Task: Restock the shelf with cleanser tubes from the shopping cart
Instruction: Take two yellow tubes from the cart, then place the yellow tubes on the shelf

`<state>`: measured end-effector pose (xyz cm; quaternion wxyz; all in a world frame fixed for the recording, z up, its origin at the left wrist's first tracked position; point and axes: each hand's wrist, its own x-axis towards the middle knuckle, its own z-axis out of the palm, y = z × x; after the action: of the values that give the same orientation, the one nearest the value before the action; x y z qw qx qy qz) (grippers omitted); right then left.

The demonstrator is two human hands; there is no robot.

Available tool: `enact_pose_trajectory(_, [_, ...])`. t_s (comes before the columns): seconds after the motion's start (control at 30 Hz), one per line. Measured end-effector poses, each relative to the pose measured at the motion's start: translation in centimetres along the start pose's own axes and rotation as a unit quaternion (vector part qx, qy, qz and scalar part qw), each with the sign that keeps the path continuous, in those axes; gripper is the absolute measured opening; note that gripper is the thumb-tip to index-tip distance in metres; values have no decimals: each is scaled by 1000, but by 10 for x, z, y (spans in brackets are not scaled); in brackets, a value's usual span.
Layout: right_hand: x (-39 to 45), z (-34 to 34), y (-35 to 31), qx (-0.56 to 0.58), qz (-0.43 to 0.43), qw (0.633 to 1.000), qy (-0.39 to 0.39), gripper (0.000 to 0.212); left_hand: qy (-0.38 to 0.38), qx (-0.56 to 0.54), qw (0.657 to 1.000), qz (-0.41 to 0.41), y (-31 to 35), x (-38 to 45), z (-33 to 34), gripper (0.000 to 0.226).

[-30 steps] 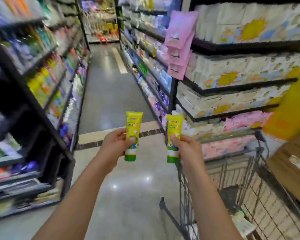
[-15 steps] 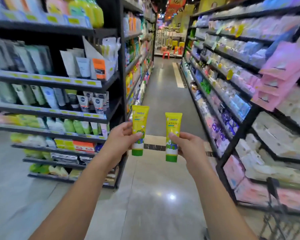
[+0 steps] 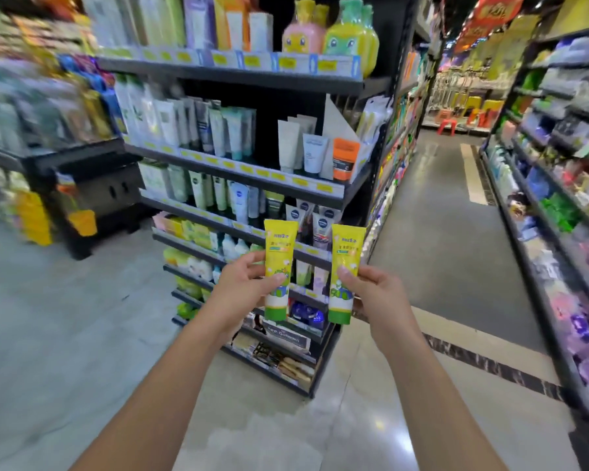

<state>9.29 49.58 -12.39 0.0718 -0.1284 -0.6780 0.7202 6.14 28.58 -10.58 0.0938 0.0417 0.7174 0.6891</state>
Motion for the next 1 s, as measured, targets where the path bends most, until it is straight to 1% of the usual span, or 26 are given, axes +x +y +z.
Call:
enact_pose_trajectory(0.07, [28,21,-2,16,2,1000,-18,47,17,8,1000,1,5,25,-18,40])
enact_pose_trajectory(0.1, [43,30,-3,19,4,1000,-24,44,25,12,1000,0,9,37,-26,37])
enact_pose_trajectory(0.23, [97,66,-9,20,-7,999,-42,54,46,29,999,-2,21,86,-54,38])
enact_pose_trajectory(0.33, [135,88,-16,28,-16,998,-62,51,68,24,997,2,25,122,-73,38])
enact_pose_trajectory(0.47, [173,118,-18,22,-15,996,-81,55,70,18,997,1,23,161,-97,30])
enact_pose_trajectory(0.53, [188,133,-17,16,-8,996,-87,60,73,11,997,2,22,178,-109,30])
enact_pose_trajectory(0.6, [203,150,-17,3,-2,996,-85,59,71,9,997,5,21,197,-123,34])
enact_pose_trajectory(0.73, [234,185,-15,4,-1,998,-55,51,60,5,998,11,17,238,-156,36])
enact_pose_trajectory(0.8, [250,204,-16,13,-4,1000,-28,46,48,7,999,20,20,263,-174,35])
enact_pose_trajectory(0.9, [269,233,-18,24,-7,1000,14,38,5,-3,999,37,28,299,-199,33])
enact_pose_trajectory(1.0, [284,260,-24,25,-4,998,56,34,-41,-4,998,54,41,335,-221,35])
